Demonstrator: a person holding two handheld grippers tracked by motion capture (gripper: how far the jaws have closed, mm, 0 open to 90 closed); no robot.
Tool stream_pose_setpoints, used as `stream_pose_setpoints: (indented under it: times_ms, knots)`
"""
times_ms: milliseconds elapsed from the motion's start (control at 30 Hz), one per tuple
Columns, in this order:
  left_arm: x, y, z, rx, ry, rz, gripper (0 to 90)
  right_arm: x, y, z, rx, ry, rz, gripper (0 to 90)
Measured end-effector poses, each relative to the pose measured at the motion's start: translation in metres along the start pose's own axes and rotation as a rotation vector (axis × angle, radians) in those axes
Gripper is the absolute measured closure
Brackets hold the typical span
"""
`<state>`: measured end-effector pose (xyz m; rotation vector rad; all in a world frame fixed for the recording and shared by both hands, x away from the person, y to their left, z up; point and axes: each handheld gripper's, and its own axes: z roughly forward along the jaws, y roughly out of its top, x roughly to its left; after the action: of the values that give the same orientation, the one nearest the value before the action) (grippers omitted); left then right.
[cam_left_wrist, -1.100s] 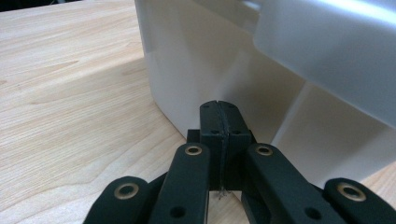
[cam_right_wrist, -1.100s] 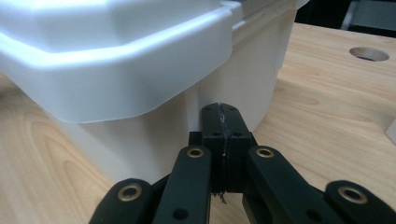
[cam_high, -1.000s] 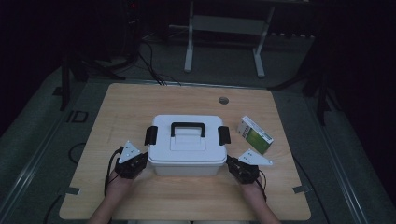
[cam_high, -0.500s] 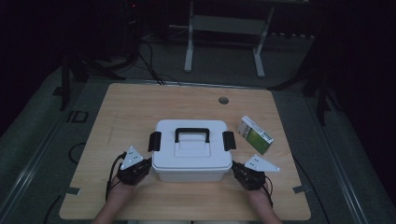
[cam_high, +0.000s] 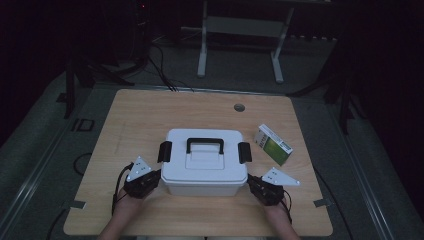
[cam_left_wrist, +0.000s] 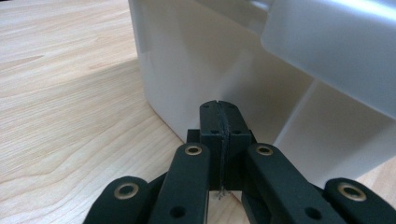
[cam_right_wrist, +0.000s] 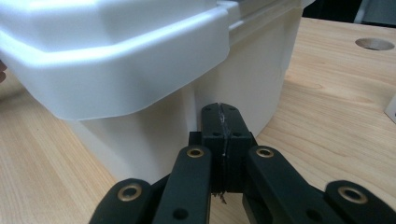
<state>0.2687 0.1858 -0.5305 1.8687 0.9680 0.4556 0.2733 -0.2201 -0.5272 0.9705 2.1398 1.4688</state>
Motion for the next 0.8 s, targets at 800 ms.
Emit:
stream_pose_setpoints:
  times_ms: [800]
  knots:
    - [0.015,-0.002,-0.007,0.0,-0.024,-0.015,73.7,-0.015,-0.001,-0.004,-0.006,-0.033,-0.015,81.9]
